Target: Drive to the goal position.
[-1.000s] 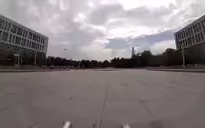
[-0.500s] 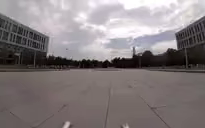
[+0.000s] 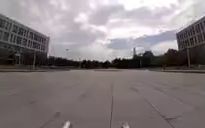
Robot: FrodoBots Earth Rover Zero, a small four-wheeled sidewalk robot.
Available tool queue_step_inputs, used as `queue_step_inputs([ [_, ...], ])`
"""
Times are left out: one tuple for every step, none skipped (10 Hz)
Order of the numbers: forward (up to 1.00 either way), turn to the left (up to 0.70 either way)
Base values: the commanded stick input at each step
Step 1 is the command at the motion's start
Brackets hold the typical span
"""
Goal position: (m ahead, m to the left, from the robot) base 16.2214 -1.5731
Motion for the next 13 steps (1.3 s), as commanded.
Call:
queue_step_inputs([
  [0.7,0.0],
  [0.7,0.0],
  [0.7,0.0],
  [0.7,0.0],
  [0.7,0.0],
  [0.7,0.0],
  [0.7,0.0],
  [0.7,0.0],
  [0.7,0.0],
  [0.7,0.0],
  [0.7,0.0],
  [0.7,0.0],
  [0.7,0.0],
])
